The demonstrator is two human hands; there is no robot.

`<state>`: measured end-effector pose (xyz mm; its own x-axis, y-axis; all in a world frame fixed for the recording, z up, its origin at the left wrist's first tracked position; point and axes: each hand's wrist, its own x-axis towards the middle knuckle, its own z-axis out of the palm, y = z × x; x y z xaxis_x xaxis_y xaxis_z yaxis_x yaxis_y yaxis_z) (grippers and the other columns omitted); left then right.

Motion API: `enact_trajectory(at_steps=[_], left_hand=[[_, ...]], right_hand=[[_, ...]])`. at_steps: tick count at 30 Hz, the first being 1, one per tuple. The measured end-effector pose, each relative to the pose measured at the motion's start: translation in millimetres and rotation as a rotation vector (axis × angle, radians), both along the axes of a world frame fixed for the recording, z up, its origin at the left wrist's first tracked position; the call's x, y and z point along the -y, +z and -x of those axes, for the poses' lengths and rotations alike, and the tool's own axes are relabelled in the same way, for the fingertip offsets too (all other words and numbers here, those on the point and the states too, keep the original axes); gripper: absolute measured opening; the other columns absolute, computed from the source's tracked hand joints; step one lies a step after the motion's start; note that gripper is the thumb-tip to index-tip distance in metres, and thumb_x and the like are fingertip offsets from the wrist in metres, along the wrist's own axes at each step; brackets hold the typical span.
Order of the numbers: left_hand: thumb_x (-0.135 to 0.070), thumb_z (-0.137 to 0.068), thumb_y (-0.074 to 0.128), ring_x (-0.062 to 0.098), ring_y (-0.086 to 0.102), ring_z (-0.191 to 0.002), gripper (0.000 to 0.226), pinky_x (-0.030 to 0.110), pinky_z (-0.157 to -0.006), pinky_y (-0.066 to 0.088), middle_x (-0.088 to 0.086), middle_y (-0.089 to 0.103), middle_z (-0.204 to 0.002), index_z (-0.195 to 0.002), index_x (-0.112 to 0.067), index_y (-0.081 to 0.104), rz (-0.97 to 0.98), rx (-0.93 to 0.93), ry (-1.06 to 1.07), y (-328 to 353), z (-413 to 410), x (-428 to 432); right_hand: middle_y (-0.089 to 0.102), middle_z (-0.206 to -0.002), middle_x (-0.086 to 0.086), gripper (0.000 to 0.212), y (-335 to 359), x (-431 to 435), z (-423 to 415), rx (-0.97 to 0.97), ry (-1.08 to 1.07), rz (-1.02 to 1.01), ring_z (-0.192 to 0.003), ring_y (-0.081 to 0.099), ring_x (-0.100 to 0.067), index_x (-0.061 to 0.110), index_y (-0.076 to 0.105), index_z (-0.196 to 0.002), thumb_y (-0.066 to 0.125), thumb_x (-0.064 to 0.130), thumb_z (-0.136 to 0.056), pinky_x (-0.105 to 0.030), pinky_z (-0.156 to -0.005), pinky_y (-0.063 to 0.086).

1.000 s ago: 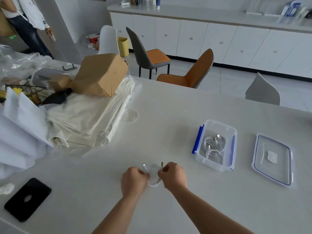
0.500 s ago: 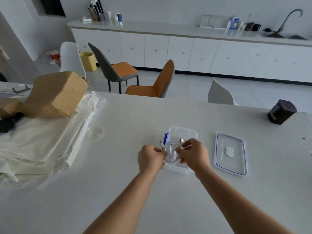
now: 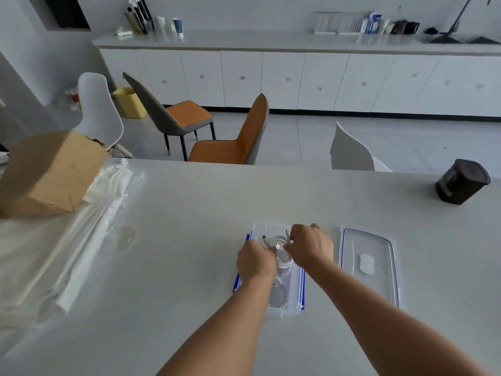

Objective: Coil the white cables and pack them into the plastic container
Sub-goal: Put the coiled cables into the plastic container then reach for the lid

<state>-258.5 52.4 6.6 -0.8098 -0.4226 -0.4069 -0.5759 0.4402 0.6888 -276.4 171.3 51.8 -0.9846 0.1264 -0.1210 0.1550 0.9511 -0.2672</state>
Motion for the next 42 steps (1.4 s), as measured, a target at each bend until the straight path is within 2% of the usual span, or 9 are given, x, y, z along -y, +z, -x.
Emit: enact_trajectory(at_steps=[6, 12, 17, 20, 26, 29, 33, 39, 42], left_hand=[[-0.021, -0.084, 0.059, 0.033, 0.071, -0.091, 0.022, 0.031, -0.077, 0.054, 0.013, 0.076, -0.094, -0.093, -0.006, 0.074, 0.07, 0.007, -0.054, 24, -6, -3], [-0.011, -0.09, 0.055, 0.032, 0.066, -0.108, 0.023, 0.032, -0.084, 0.049, 0.014, 0.072, -0.113, -0.108, -0.006, 0.07, 0.19, 0.019, -0.162, 30, -24, 1], [-0.014, -0.083, 0.056, 0.025, 0.066, -0.097, 0.026, 0.028, -0.075, 0.047, 0.0, 0.071, -0.104, -0.103, -0.021, 0.072, 0.258, -0.209, -0.212, 40, -50, 16], [-0.017, -0.084, 0.061, 0.023, 0.062, -0.099, 0.017, 0.029, -0.076, 0.045, -0.002, 0.066, -0.1, -0.096, -0.024, 0.071, 0.362, -0.3, -0.244, 38, -59, 38], [-0.027, -0.088, 0.063, 0.032, 0.062, -0.103, 0.022, 0.037, -0.083, 0.05, 0.01, 0.068, -0.108, -0.105, -0.016, 0.071, 0.391, -0.209, -0.281, 20, -61, 63], [-0.032, -0.09, 0.062, 0.035, 0.065, -0.103, 0.029, 0.036, -0.08, 0.049, 0.013, 0.072, -0.109, -0.105, -0.01, 0.071, 0.322, -0.121, -0.262, 12, -62, 67], [-0.03, -0.091, 0.059, 0.037, 0.065, -0.083, 0.029, 0.036, -0.069, 0.049, 0.016, 0.074, -0.088, -0.082, -0.005, 0.07, 0.265, -0.112, -0.243, 8, -65, 64], [-0.029, -0.091, 0.059, 0.033, 0.058, -0.071, 0.026, 0.036, -0.065, 0.049, 0.013, 0.072, -0.082, -0.077, -0.008, 0.064, 0.258, -0.171, -0.249, 5, -67, 66], [-0.027, -0.092, 0.06, 0.035, 0.059, -0.073, 0.024, 0.036, -0.066, 0.048, 0.013, 0.073, -0.083, -0.084, -0.006, 0.068, 0.233, -0.207, -0.259, 4, -68, 67]], right_hand=[[0.072, -0.091, -0.004, 0.014, -18, 6, 3, -0.012, 0.184, -0.216, -0.102, 0.056, -0.023, 0.019, 0.068, -0.09, 0.062, 0.031, -0.086, -0.034, -0.078, 0.036], [0.07, -0.082, -0.004, 0.023, -18, 5, -9, -0.038, 0.177, -0.15, -0.101, 0.053, -0.025, 0.017, 0.069, -0.088, 0.059, 0.039, -0.087, -0.034, -0.078, 0.041], [0.071, -0.074, 0.005, 0.014, -13, -10, -33, -0.176, 0.028, 0.142, -0.088, 0.054, -0.021, 0.019, 0.07, -0.079, 0.058, 0.024, -0.085, -0.032, -0.061, 0.051], [0.072, -0.075, 0.005, 0.01, -14, -36, -56, -0.201, -0.077, 0.254, -0.078, 0.061, -0.022, 0.022, 0.071, -0.078, 0.063, 0.024, -0.084, -0.033, -0.062, 0.053], [0.074, -0.081, 0.001, 0.008, -29, -106, -98, -0.154, -0.29, 0.217, -0.073, 0.063, -0.026, 0.024, 0.071, -0.079, 0.065, 0.026, -0.085, -0.031, -0.062, 0.05], [0.07, -0.1, -0.009, 0.015, -40, -144, -110, -0.159, -0.471, 0.187, -0.086, 0.063, -0.033, 0.018, 0.072, -0.097, 0.065, 0.025, -0.087, -0.032, -0.07, 0.046], [0.063, -0.119, -0.018, 0.039, -56, -178, -118, -0.034, -0.613, 0.173, -0.11, 0.06, -0.037, 0.008, 0.064, -0.119, 0.064, 0.036, -0.091, -0.04, -0.09, 0.047], [0.068, -0.111, -0.02, 0.031, -60, -184, -110, -0.002, -0.658, 0.177, -0.107, 0.061, -0.038, 0.004, 0.067, -0.108, 0.068, 0.028, -0.089, -0.037, -0.086, 0.048], [0.068, -0.083, -0.02, 0.019, -62, -187, -107, 0.01, -0.701, 0.202, -0.082, 0.062, -0.037, 0.008, 0.065, -0.073, 0.07, 0.022, -0.085, -0.035, -0.074, 0.05]])
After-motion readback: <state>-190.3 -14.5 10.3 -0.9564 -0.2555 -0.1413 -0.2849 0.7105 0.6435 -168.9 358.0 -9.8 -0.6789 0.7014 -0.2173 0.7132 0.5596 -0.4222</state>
